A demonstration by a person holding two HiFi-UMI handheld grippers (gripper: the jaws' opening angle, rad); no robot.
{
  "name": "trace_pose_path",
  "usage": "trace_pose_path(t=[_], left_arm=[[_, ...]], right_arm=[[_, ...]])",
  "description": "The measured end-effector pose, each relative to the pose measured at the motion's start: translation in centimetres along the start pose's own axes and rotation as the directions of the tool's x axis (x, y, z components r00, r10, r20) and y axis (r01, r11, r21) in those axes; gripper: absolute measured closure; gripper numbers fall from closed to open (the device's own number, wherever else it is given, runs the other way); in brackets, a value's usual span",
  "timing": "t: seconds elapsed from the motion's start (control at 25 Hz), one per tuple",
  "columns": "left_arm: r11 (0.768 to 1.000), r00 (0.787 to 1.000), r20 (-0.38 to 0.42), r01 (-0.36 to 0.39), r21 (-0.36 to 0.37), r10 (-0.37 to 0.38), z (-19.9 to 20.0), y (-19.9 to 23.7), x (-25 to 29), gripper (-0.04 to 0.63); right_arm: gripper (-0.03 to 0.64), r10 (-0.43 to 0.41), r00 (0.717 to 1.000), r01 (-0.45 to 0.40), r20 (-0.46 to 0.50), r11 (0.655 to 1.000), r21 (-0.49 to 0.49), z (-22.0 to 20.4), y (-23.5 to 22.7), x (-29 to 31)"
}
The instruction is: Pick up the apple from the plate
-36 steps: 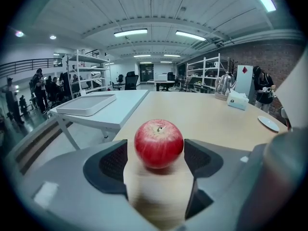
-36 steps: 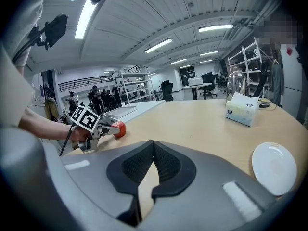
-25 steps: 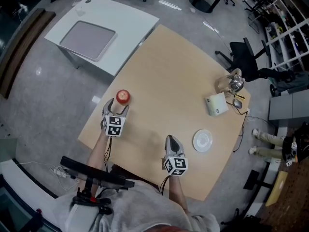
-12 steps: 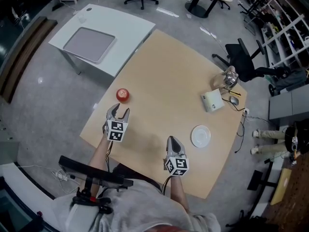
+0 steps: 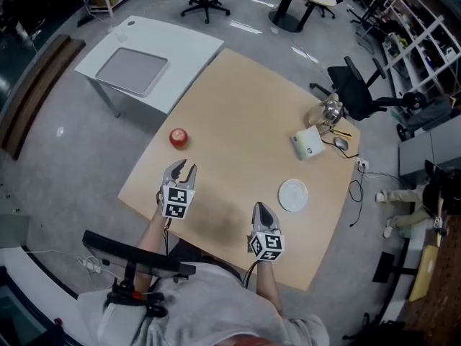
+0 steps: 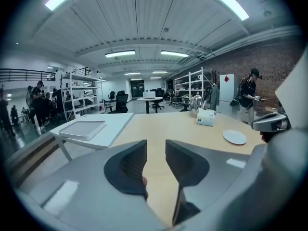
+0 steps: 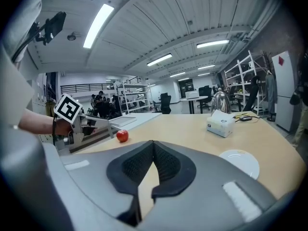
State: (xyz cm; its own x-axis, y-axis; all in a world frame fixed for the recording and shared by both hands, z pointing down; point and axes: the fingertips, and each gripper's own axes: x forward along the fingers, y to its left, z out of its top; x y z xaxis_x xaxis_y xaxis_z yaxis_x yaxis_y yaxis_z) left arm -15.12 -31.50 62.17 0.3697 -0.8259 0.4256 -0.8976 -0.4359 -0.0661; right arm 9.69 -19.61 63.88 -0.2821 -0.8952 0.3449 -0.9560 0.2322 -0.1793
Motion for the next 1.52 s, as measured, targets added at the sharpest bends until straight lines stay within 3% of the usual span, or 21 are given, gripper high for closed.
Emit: trace_pose_path(t=[0.96, 1.52], left_arm=[[0.998, 0.989, 0.136, 0.048, 0.048, -0.055, 2.9, -10.9, -10.8, 0.515], [0.997, 0.984, 0.169, 0.053, 0.064, -0.063, 1.2, -14.4, -16.5, 0.554]], right_arm=[[0.611, -0.060, 0.993, 0.061, 0.104, 0.998, -0.002, 0.1, -2.8, -10.7], [0.611, -0.086, 0.987, 0.086, 0.139, 0.996, 0.003, -1.6, -3.3, -15.9]])
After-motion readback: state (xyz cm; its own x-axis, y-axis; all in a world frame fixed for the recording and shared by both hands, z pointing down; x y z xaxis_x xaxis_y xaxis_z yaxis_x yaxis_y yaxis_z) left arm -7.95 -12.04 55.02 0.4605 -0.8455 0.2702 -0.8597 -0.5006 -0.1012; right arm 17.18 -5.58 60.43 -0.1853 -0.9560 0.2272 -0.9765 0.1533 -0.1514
